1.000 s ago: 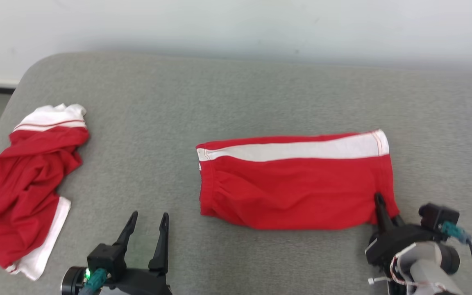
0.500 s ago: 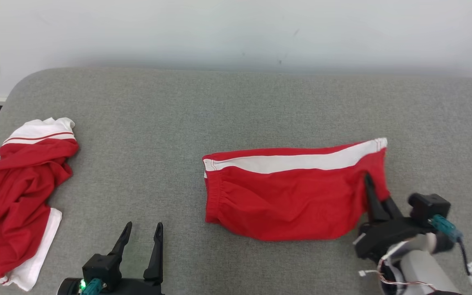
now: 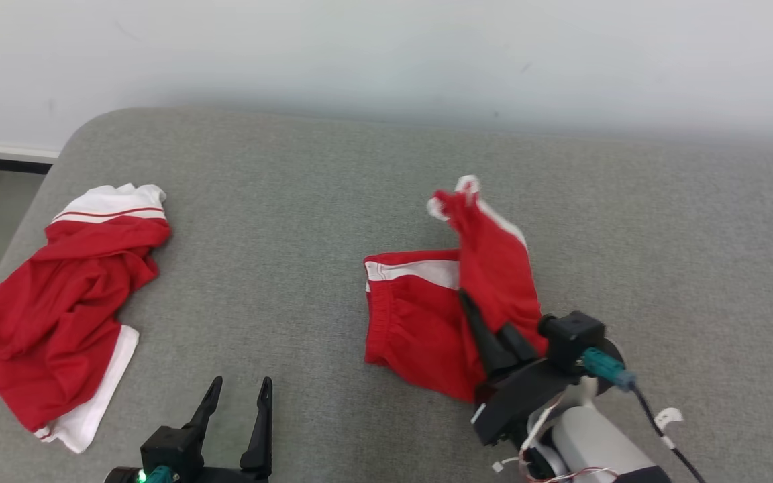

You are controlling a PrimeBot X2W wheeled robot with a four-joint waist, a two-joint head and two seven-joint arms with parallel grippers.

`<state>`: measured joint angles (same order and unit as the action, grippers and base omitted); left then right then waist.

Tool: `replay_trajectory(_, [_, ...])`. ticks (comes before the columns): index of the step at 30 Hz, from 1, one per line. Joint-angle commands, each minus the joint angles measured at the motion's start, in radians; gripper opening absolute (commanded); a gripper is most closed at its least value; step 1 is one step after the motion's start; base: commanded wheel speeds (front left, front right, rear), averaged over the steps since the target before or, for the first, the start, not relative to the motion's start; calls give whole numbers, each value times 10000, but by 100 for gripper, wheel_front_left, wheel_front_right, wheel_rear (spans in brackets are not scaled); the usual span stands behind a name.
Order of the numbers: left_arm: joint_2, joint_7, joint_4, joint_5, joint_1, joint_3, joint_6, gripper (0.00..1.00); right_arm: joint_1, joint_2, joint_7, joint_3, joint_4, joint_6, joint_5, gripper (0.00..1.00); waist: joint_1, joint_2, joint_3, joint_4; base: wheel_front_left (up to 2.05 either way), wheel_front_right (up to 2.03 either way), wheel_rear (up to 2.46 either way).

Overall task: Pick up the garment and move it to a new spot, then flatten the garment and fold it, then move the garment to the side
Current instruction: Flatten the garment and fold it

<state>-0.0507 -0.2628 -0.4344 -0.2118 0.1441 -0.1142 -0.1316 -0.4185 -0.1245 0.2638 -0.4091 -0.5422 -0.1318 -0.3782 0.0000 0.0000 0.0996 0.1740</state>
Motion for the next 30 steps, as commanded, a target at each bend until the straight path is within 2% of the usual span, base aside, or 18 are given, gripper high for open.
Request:
replay_trajectory(1, [5, -29, -13, 13, -123, -10, 18, 100, -145, 140, 5, -236, -110, 17, -109, 0, 0, 0, -45, 200, 0, 0, 0])
replay_trajectory(8, [5, -29, -80, -5, -195, -16, 18, 100, -459, 545, 5, -1522, -862, 17, -302, 0, 0, 0, -91, 487, 0, 0, 0])
replay_trajectory(10, [5, -29, -99, -11, -182, -31, 18, 100, -551, 640, 5, -1869, -1032, 17, -426, 42, 0, 0, -92, 526, 0, 0, 0])
replay_trajectory(11, [5, -29, -110, -8, -178, -33, 18, 100, -572, 680, 7, -2065, -1029, 17, -524, 100, 0, 0, -99, 538, 0, 0, 0])
replay_trajectory(15, [5, -29, -128, 83, -230, 114, 43, 100, -576, 719, 4, -2849, -830, 17, -1149, 100, 0, 0, -178, 432, 0, 0, 0])
replay_trajectory(19, [7, -30, -85, 172, -235, 282, 55, 100, -408, 705, 4, -2573, -684, 17, -1151, 100, 0, 0, -253, 170, 0, 0, 0])
replay_trajectory(22, [5, -29, -23, 205, -279, 390, 85, 100, -128, 524, 2, -1673, -522, 17, -707, 100, 0, 0, -316, -78, 0, 0, 0])
replay_trajectory(30, [5, -29, 148, 457, -484, 685, 163, 100, 1233, 435, 4, 1532, 186, 17, 1217, 100, 0, 0, -466, -733, 0, 0, 0])
